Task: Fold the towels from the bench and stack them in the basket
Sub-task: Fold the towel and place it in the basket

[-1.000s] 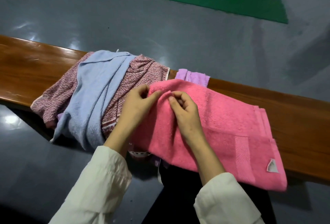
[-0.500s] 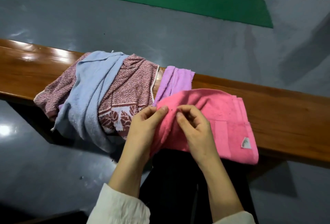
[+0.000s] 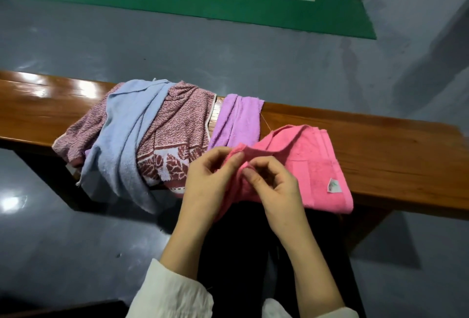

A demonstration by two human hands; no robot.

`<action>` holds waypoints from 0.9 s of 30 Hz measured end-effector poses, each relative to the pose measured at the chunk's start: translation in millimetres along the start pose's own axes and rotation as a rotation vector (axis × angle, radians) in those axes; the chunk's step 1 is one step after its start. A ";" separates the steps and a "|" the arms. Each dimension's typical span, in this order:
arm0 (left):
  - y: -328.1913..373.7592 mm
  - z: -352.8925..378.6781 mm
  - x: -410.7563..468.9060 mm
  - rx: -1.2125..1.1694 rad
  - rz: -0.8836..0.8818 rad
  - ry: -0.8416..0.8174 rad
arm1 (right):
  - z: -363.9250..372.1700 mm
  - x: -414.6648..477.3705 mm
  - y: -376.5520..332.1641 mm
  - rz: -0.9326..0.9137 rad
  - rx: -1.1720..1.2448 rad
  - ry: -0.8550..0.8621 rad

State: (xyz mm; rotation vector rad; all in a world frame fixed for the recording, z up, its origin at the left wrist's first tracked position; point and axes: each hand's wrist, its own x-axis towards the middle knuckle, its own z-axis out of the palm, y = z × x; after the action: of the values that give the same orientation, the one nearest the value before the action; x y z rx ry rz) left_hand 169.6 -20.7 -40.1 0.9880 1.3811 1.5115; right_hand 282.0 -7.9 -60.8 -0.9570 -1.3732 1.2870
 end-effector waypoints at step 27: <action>-6.6 -12.5 -2.6 0.476 0.279 -0.285 | -12.1 17.0 -12.3 -0.069 -0.195 0.106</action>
State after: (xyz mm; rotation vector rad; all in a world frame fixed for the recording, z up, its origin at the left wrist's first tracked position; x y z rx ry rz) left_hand 159.2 -27.1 -47.7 1.6814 1.4660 1.1875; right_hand 291.3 9.6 -46.9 -1.0849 -1.4550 1.0503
